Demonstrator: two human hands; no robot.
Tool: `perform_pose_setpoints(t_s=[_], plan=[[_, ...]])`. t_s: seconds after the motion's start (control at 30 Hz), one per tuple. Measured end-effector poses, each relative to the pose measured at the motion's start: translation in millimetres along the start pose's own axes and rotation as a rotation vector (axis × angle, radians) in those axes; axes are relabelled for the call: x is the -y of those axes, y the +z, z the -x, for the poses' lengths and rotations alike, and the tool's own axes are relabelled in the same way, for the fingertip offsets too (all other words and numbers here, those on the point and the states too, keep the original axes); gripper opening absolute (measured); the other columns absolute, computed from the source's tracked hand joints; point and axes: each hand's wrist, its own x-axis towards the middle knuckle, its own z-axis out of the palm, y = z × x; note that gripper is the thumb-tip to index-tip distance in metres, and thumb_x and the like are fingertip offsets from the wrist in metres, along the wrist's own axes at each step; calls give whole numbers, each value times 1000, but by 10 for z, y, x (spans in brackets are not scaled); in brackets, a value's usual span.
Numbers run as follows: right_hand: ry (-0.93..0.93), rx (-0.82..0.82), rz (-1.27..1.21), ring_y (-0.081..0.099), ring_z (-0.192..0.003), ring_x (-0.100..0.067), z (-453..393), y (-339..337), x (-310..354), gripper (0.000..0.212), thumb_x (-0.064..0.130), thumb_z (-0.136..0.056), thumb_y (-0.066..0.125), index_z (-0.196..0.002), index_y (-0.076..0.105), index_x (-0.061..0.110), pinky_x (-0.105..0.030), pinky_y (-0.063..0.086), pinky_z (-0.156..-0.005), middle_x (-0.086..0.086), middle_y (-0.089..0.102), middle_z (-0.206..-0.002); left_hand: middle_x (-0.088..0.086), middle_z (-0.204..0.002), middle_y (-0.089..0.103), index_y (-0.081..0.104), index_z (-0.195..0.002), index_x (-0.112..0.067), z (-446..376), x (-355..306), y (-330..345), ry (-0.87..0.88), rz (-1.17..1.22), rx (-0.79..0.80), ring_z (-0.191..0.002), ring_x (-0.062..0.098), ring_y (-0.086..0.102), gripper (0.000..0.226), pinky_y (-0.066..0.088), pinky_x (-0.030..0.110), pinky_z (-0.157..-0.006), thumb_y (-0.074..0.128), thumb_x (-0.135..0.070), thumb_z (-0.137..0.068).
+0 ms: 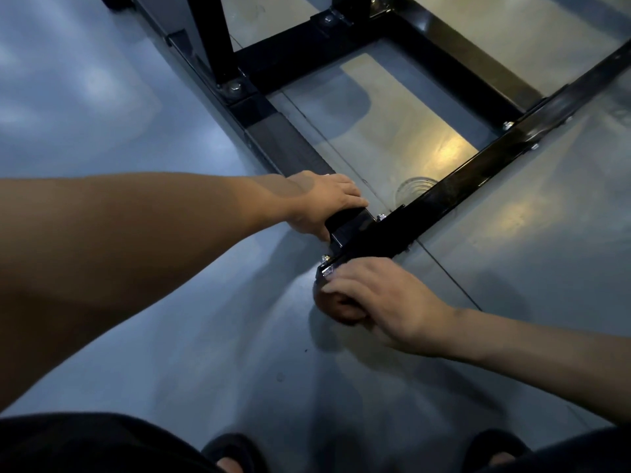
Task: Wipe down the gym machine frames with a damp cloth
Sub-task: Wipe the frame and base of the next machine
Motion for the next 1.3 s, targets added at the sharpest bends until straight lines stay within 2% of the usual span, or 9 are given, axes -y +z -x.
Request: perform_pose_setpoints(t_s=[0.17, 0.43, 0.63, 0.7, 0.87, 1.03, 1.1, 1.17, 1.3], plan=[[410, -251, 97, 58, -105, -41, 89, -257, -355, 55, 16, -84, 60, -138, 50, 14, -54, 48, -89, -9, 59, -127, -8, -164, 25, 21, -163, -31, 10, 40, 20, 17, 21, -11, -154, 15, 16, 95, 36, 31, -87, 76, -50, -87], [215, -97, 12, 61, -111, -33, 11, -87, -86, 57, 22, -81, 54, -138, 53, 17, -47, 48, -91, -2, 60, -133, -9, -165, 22, 17, -164, -31, 14, 4, 23, -11, 5, -7, -154, 13, 12, 93, 38, 29, -92, 73, -48, -91], [624, -332, 187, 54, -96, -42, 65, -334, -502, 51, 13, -87, 65, -137, 53, 12, -51, 45, -83, -16, 56, -117, -10, -163, 25, 20, -163, -32, 0, 37, -4, 1, -17, -2, -153, 13, 16, 96, 31, 29, -82, 76, -51, -87], [544, -340, 157, 54, -95, -41, -127, -190, -277, 51, 18, -87, 63, -137, 53, 13, -51, 46, -82, -14, 59, -119, -9, -162, 27, 23, -162, -32, 3, 16, -15, -3, -19, -14, -152, 13, 18, 93, 31, 28, -81, 76, -51, -87], [187, -80, 15, 56, -108, -28, -182, 38, 100, 62, 19, -80, 62, -141, 52, 19, -43, 46, -88, 0, 59, -131, -10, -163, 26, 20, -163, -32, -10, 9, 14, -6, -31, -15, -153, 13, 17, 92, 35, 26, -77, 72, -53, -90], [344, -247, 63, 57, -105, -38, 214, -231, -403, 61, 18, -81, 60, -141, 50, 17, -54, 48, -88, -9, 58, -126, -10, -164, 23, 18, -163, -31, -17, -1, 37, -8, 2, 3, -154, 13, 12, 95, 41, 31, -90, 75, -48, -89], [542, -362, 125, 55, -101, -41, 232, -380, -651, 53, 18, -88, 58, -140, 47, 16, -54, 48, -88, -15, 56, -121, -9, -164, 21, 16, -164, -31, -5, 3, 23, 1, 15, 9, -155, 13, 10, 96, 40, 29, -87, 76, -46, -89], [731, -416, 166, 53, -103, -41, 72, -380, -721, 52, 16, -91, 62, -140, 47, 12, -53, 46, -89, -16, 54, -122, -8, -164, 22, 17, -164, -30, -3, -7, 8, 12, 27, 3, -154, 15, 12, 98, 43, 32, -97, 77, -47, -88], [431, -285, 135, 56, -99, -38, -108, -114, -308, 53, 27, -89, 58, -140, 51, 15, -49, 46, -83, -10, 60, -122, -6, -162, 26, 23, -162, -26, -4, -48, -20, 2, 21, 1, -152, 14, 16, 95, 37, 29, -102, 78, -46, -87]])
